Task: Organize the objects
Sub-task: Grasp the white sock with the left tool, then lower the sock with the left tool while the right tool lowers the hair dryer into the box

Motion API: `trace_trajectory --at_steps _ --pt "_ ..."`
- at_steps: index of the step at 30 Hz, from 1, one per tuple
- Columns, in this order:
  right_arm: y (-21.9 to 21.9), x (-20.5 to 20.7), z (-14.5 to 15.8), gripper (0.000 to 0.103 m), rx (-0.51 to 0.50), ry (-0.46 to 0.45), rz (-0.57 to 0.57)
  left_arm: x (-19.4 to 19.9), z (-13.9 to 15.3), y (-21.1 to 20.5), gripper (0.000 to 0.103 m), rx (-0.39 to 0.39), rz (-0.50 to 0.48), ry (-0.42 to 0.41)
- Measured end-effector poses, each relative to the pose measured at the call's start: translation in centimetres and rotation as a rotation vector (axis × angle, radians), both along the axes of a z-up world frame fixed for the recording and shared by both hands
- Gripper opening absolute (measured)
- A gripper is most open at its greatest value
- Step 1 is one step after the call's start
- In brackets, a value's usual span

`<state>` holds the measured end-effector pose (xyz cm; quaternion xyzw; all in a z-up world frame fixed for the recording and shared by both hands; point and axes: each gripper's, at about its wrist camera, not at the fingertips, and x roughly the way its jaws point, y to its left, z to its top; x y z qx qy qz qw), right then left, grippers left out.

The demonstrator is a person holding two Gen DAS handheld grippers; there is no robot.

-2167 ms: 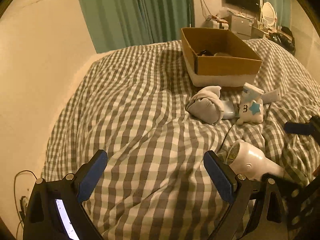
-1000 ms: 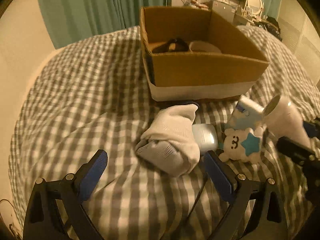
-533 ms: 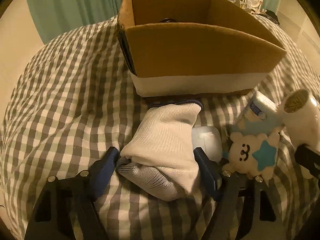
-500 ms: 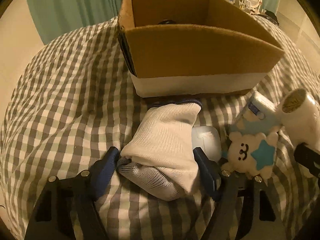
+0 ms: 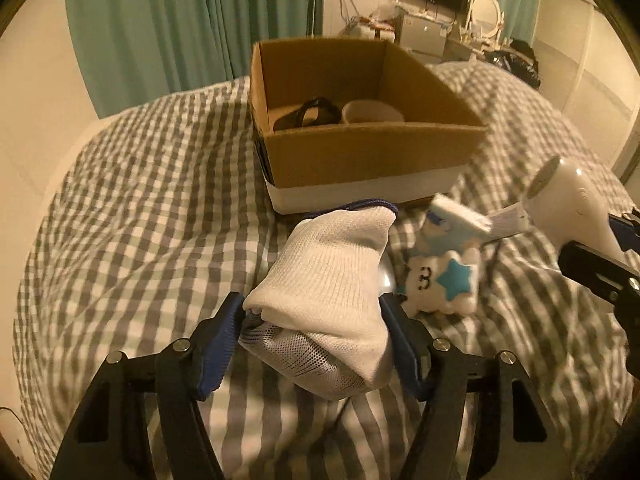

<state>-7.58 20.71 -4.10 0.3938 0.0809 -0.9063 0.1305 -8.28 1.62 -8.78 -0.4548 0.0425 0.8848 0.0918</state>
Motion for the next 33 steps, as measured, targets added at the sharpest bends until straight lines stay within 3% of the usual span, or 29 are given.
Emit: trace_trajectory --at_steps 11,16,25,33 --pt "-1.4 3.4 4.6 0.043 0.029 0.109 0.015 4.0 7.2 -1.3 0.070 0.052 -0.019 0.137" --pt "-1.9 3.4 7.1 0.043 0.044 0.160 0.020 3.9 10.9 -1.2 0.070 0.059 -0.032 0.207" --pt "-3.2 -1.0 10.9 0.043 0.030 0.215 0.034 -1.1 14.7 -0.9 0.070 0.044 -0.013 0.279" --pt "-3.2 -8.2 12.3 0.043 0.016 0.229 -0.007 -8.0 13.2 -0.6 0.070 0.035 -0.009 0.242"
